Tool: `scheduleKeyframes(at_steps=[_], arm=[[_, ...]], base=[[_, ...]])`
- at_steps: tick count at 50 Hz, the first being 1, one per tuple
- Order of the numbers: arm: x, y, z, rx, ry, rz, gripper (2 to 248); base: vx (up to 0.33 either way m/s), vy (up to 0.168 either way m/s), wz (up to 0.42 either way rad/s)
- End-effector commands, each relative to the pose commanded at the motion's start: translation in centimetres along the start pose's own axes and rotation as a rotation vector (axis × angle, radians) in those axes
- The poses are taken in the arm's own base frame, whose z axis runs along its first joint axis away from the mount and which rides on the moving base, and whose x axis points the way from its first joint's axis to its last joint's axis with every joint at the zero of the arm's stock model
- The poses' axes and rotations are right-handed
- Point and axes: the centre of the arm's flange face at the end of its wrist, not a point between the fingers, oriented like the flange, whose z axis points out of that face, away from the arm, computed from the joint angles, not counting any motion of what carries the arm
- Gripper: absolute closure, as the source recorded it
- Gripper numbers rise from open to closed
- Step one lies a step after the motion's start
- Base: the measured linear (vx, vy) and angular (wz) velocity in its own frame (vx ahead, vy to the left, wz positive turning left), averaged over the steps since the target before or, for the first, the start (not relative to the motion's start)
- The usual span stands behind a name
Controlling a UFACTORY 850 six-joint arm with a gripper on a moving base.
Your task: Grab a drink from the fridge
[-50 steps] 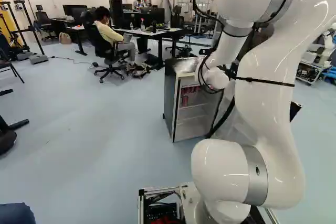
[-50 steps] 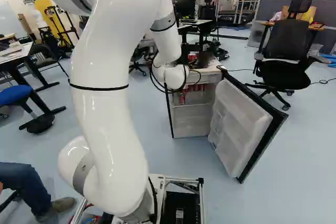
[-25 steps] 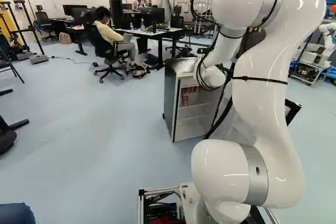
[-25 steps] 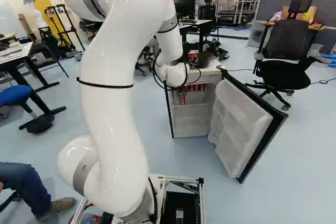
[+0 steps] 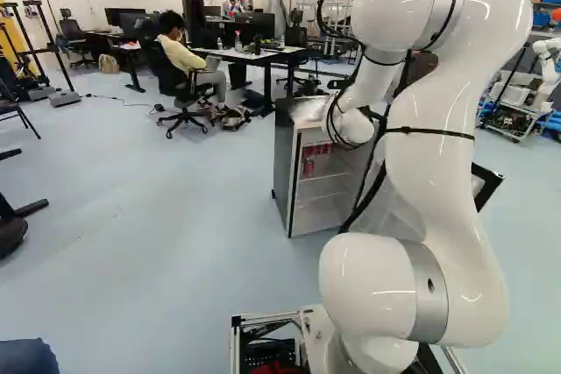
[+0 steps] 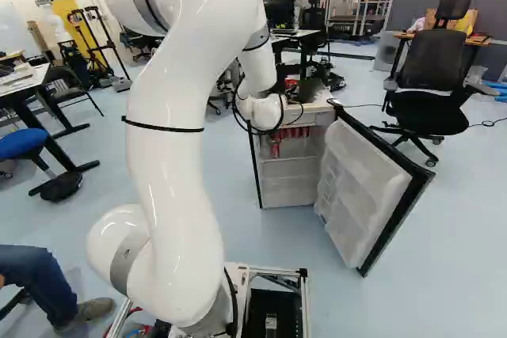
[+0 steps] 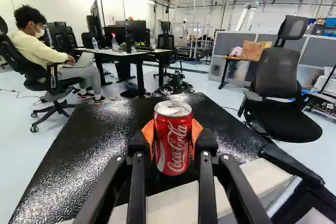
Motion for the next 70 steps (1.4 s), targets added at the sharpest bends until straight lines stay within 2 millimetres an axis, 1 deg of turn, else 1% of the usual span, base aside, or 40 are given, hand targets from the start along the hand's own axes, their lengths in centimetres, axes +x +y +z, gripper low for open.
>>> scheduleKeyframes(at_steps=[9,27,28,32,33,37,38,42,43,48,49,53,54,70], arm=[[-0.9,0.0,0.1,0.001,-0.015,0.002,158],[-0.9,0.0,0.1,0.001,-0.015,0.002,158],[-0.9,0.0,0.1,0.001,-0.015,0.002,154],[-0.9,0.0,0.1,0.001,-0.015,0.002,154],[-0.9,0.0,0.1,0.001,-0.015,0.002,125],[-0.9,0.0,0.1,0.001,-0.015,0.002,125],[-0.9,0.0,0.1,0.001,-0.015,0.002,90],[-0.9,0.0,0.1,0.001,-0.015,0.002,90],[-0.9,0.0,0.1,0.001,-0.015,0.002,53],[-0.9,0.0,0.1,0.001,-0.015,0.002,53],[-0.9,0.0,0.1,0.001,-0.015,0.002,15],[-0.9,0.0,-0.1,0.0,-0.017,0.002,15],[-0.9,0.0,-0.2,0.0,-0.017,0.002,3],[-0.8,0.4,-3.0,-0.011,-0.037,0.005,3]], base=[[0.0,0.0,0.0],[0.0,0.0,0.0],[0.0,0.0,0.0],[0.0,0.0,0.0],[0.0,0.0,0.0],[0.0,0.0,0.0],[0.0,0.0,0.0],[0.0,0.0,0.0],[0.0,0.0,0.0],[0.0,0.0,0.0],[0.0,0.0,0.0],[0.0,0.0,0.0],[0.0,0.0,0.0],[0.0,0.0,0.0]])
